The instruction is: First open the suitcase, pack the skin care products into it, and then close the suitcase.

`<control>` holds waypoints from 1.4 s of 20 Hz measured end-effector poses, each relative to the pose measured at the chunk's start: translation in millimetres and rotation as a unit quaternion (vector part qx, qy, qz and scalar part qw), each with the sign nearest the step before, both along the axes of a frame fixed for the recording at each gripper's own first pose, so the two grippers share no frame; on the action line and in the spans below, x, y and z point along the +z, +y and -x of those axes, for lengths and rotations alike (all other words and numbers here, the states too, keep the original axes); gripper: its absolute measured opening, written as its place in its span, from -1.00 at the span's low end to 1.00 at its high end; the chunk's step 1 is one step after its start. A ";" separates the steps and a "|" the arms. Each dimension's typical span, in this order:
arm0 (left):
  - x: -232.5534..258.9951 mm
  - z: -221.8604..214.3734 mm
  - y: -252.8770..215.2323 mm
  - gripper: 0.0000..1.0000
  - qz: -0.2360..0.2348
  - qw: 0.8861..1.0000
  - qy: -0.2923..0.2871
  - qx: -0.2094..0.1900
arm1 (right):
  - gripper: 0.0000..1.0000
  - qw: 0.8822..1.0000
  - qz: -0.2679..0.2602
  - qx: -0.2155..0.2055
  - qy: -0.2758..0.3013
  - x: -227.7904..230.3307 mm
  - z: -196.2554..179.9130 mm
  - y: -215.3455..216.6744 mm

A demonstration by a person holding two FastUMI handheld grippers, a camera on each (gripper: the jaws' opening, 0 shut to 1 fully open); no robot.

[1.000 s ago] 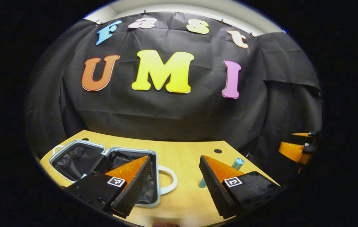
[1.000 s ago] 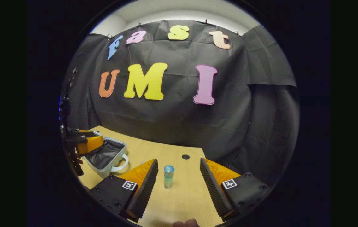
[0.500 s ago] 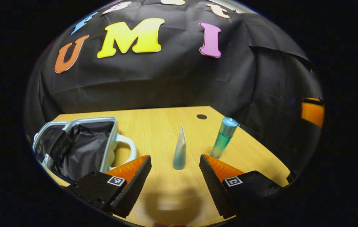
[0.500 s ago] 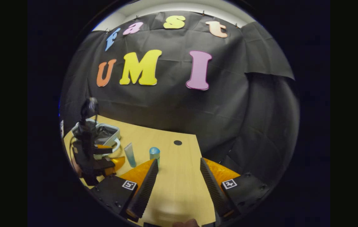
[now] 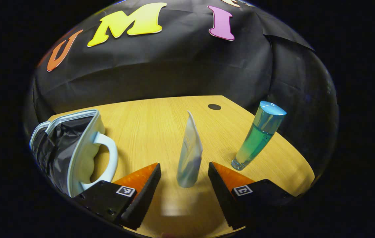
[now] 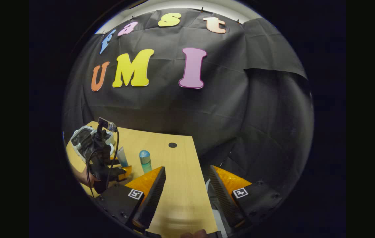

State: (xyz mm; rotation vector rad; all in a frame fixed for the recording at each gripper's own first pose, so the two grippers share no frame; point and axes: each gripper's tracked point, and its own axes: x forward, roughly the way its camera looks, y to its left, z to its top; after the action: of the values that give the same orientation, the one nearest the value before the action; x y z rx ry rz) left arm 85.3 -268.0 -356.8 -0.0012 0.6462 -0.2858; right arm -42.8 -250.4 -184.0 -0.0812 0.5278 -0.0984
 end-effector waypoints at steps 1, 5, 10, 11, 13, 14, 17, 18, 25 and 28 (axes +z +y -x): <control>-3.0 -0.9 -1.6 0.63 -0.001 1.000 0.010 -0.005 | 0.58 1.000 0.000 0.000 0.001 0.1 -2.0 0.6; -12.5 -1.3 -2.6 -0.12 -0.020 0.999 0.035 -0.014 | 0.58 1.000 -0.006 0.007 0.006 -7.8 -6.3 8.9; 23.0 12.0 3.5 -0.24 0.012 1.000 0.022 -0.010 | 0.59 0.996 -0.046 0.052 0.060 -60.6 -8.6 42.1; 33.6 19.8 4.9 -0.26 0.019 0.999 0.023 -0.014 | 0.58 0.995 -0.052 0.061 0.061 -68.2 -10.8 50.8; 56.6 40.8 12.5 -0.28 0.034 0.999 0.024 -0.016 | 0.58 0.993 -0.060 0.082 0.063 -88.7 -23.5 71.8; 64.0 51.5 16.5 -0.27 0.039 0.999 0.030 -0.014 | 0.59 0.992 -0.060 0.088 0.063 -96.3 -29.4 79.6; 87.5 86.3 42.5 -0.27 0.052 0.997 0.053 0.008 | 0.59 0.989 -0.074 0.105 0.075 -131.6 -51.7 106.0; 91.4 93.5 51.8 -0.28 0.048 0.997 0.058 0.014 | 0.60 0.988 -0.076 0.111 0.081 -139.6 -57.2 113.1; 121.3 134.4 128.0 -0.28 0.034 0.993 0.073 0.084 | 0.60 0.981 -0.107 0.109 0.117 -191.9 -97.3 143.4; 126.9 141.6 167.7 -0.27 0.029 0.990 0.072 0.120 | 0.48 0.979 -0.116 0.098 0.135 -204.9 -106.2 147.1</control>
State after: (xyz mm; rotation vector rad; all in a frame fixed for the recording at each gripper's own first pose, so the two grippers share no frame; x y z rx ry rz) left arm -56.3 -100.3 -229.9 -0.1556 0.7736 -0.0724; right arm 63.4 -103.3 -388.9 0.0837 0.7970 0.1704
